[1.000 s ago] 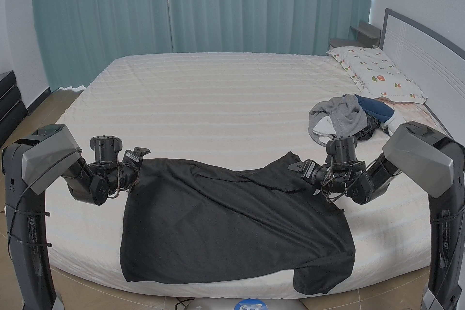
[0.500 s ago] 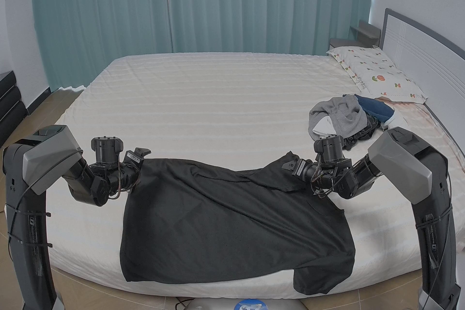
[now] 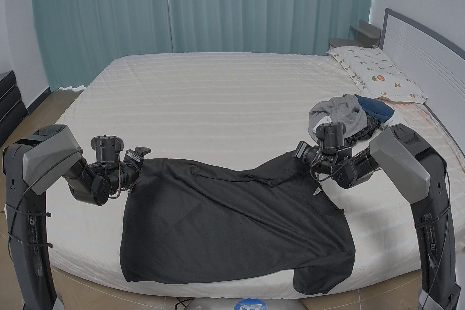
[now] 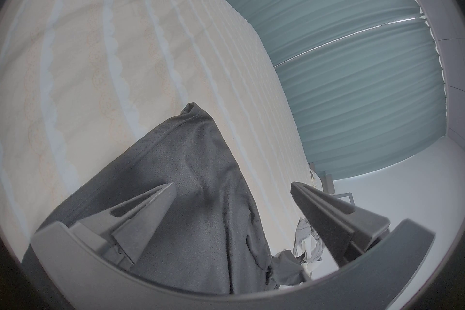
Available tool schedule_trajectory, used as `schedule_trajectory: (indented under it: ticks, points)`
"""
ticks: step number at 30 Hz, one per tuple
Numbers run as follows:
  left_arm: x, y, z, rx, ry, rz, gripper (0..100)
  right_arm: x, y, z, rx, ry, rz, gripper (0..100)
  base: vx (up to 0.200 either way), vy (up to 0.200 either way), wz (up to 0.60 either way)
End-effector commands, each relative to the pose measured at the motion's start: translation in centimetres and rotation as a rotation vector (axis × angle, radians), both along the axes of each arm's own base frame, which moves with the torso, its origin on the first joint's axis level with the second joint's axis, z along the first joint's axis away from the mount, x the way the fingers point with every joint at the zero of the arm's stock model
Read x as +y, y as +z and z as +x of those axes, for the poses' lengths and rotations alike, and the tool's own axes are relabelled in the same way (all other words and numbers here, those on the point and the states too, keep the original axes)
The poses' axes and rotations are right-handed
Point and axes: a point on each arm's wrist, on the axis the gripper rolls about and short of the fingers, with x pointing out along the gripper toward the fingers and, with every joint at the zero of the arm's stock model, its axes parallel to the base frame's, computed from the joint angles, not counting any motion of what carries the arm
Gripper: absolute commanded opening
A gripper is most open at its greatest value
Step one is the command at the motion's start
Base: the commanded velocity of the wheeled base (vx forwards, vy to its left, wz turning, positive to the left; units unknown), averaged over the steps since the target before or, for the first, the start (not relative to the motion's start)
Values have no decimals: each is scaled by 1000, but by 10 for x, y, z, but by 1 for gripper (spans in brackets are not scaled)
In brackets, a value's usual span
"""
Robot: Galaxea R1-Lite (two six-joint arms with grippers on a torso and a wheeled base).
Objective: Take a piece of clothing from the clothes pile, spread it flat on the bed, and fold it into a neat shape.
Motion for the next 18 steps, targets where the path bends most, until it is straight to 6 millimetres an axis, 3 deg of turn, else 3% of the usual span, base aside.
schedule_trajectory:
  ticks: [1, 5, 7, 8, 9, 14, 15, 18]
  points:
    - [1, -1, 0, 1, 2, -2, 100, -5, 42, 24, -252, -55, 49, 0, 0, 0, 0]
    - [0, -1, 0, 1, 0, -2, 100, -7, 51, 49, -349, -87, 72, 0, 0, 0, 0]
    - [1, -1, 0, 1, 2, -2, 100, -8, 42, 56, -339, -106, 66, 0, 0, 0, 0]
    - [0, 0, 0, -1, 0, -2, 100, -11, 20, 62, -306, -153, 38, 0, 0, 0, 0]
    - [0, 0, 0, -1, 0, -2, 100, -11, 11, 63, -291, -161, 28, 0, 0, 0, 0]
    - [0, 0, 0, -1, 1, 0, 100, -12, -4, 63, -273, -165, 9, 0, 0, 0, 0]
    - [0, 0, 0, -1, 1, 0, 100, -11, -4, 63, -275, -161, 9, 100, 0, 0, 0]
    - [0, 0, 0, -1, 1, 0, 100, -8, -5, 63, -287, -148, 16, 100, 0, 0, 0]
